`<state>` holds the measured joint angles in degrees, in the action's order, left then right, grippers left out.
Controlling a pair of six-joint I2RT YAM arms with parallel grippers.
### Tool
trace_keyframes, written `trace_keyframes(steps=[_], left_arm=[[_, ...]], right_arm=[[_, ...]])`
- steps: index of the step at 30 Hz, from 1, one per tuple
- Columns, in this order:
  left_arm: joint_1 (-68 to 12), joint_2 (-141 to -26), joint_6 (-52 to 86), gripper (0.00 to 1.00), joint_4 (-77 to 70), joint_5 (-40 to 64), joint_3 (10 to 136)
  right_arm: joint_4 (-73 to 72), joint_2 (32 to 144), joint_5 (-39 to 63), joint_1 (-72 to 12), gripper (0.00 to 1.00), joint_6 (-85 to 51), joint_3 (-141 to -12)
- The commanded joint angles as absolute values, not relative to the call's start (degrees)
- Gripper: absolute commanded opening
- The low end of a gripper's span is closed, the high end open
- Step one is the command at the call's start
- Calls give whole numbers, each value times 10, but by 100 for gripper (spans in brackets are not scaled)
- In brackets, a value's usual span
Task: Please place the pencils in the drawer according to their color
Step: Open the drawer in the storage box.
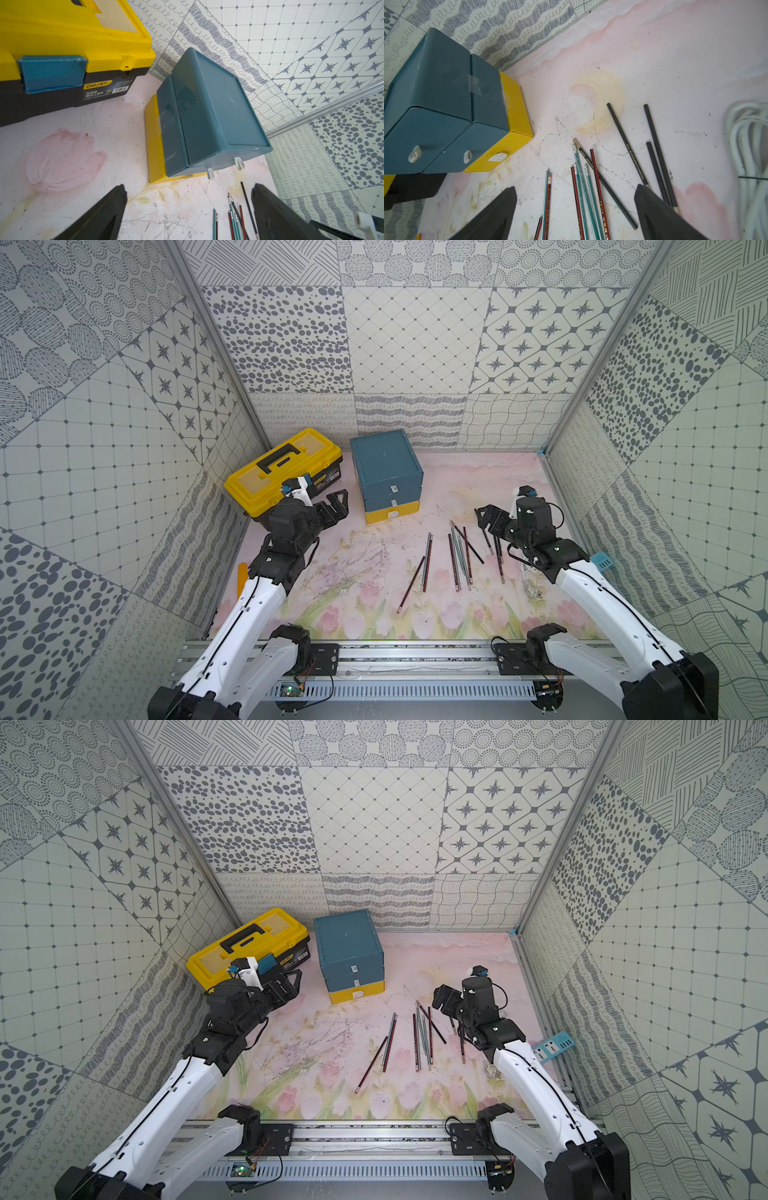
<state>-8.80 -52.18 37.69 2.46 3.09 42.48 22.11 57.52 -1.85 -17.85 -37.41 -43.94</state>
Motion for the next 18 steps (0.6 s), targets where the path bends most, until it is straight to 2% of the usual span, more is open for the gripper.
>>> trace_keyframes(steps=[1, 10, 18], left_arm=[[-89, -541, 445, 100, 42, 67, 444], [-89, -622, 484, 100, 36, 127, 493], [-91, -697, 517, 97, -60, 201, 507]], right_arm=[[192, 585, 22, -194, 91, -423, -462], [65, 662, 73, -271, 76, -494, -477], [-54, 778, 85, -333, 65, -531, -528]])
